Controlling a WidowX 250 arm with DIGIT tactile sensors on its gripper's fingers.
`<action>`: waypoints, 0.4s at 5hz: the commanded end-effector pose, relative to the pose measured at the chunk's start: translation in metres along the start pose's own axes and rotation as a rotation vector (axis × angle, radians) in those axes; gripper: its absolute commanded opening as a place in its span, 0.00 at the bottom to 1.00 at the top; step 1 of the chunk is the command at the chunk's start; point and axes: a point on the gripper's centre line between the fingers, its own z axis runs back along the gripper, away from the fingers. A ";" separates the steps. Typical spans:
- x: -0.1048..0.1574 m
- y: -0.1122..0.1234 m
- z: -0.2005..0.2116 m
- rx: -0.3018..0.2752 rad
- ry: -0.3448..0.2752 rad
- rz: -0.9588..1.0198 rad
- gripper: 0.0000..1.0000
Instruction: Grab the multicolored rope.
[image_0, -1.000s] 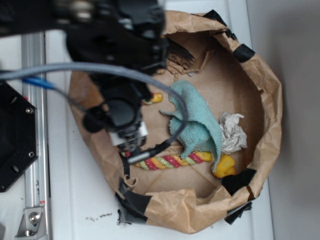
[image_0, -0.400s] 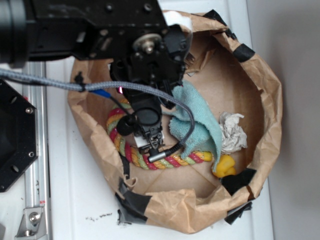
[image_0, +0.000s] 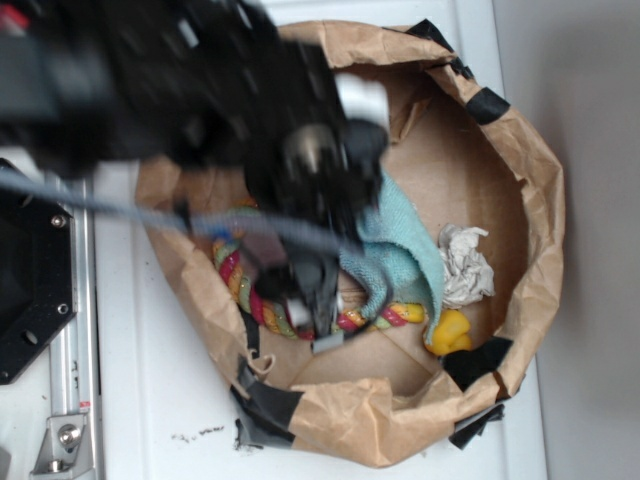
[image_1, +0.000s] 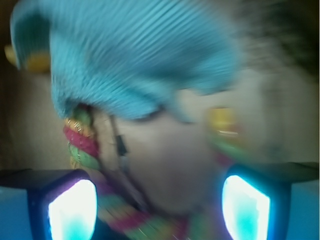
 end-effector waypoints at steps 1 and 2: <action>0.006 -0.043 -0.043 -0.021 0.049 -0.206 1.00; -0.009 -0.046 -0.053 -0.036 0.105 -0.301 0.98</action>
